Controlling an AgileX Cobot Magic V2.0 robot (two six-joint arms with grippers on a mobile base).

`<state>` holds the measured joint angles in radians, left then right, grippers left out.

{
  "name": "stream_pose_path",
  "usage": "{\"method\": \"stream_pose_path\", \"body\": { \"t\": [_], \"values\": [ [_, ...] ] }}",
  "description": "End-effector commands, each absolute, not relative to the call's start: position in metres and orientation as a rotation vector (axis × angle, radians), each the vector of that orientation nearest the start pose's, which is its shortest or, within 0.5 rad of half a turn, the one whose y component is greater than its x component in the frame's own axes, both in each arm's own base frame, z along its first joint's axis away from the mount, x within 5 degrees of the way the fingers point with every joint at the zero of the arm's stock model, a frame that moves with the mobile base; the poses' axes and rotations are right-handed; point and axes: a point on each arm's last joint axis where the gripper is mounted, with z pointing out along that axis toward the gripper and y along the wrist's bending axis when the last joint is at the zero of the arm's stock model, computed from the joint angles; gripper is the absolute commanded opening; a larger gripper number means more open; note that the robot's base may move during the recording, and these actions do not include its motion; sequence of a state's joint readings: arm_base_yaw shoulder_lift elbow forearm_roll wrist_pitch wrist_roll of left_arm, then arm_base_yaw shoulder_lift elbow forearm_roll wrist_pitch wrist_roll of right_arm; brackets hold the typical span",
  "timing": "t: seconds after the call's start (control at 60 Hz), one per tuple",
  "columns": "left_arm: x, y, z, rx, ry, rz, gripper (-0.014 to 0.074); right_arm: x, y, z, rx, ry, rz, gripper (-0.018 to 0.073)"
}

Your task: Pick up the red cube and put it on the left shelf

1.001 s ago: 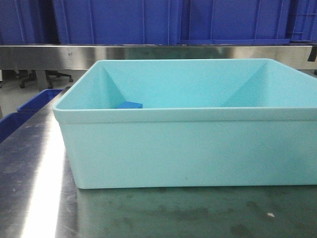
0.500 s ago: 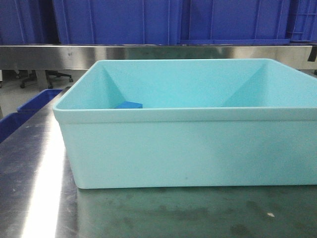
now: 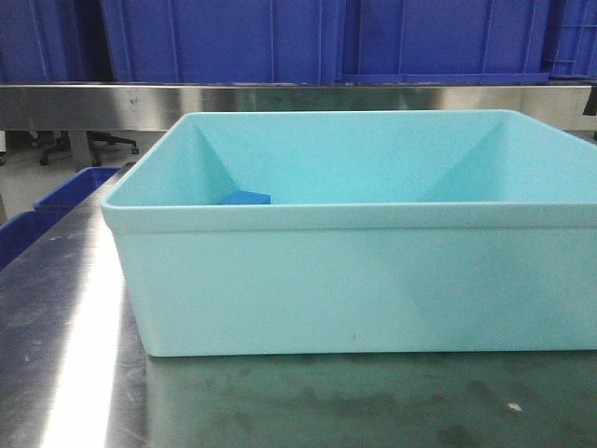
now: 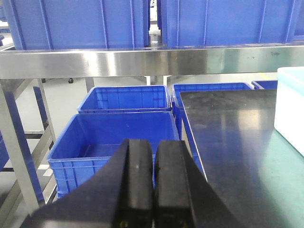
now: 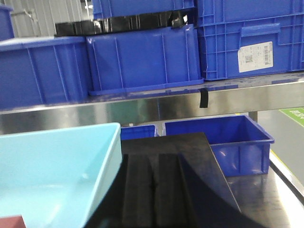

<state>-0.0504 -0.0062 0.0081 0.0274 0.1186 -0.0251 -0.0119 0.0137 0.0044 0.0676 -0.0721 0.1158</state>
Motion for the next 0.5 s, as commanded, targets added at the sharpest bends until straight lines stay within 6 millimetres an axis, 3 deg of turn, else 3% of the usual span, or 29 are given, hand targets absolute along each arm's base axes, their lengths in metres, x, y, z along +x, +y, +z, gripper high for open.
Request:
{"method": "stream_pose_path", "body": {
  "t": [0.0,0.217,0.484],
  "values": [
    [0.056,-0.003,0.200,0.039,1.530,-0.039,0.0102,0.059,-0.002,0.253,0.151,1.310,0.156,0.0057],
    [0.056,-0.003,0.200,0.039,1.530,-0.039,0.0102,0.097,-0.002,0.306,0.160,1.409,0.151,0.0057],
    [0.056,-0.003,0.200,0.039,1.530,-0.039,0.0102,0.178,0.011,0.369,0.112,1.630,0.207,0.0057]
  ]
}}
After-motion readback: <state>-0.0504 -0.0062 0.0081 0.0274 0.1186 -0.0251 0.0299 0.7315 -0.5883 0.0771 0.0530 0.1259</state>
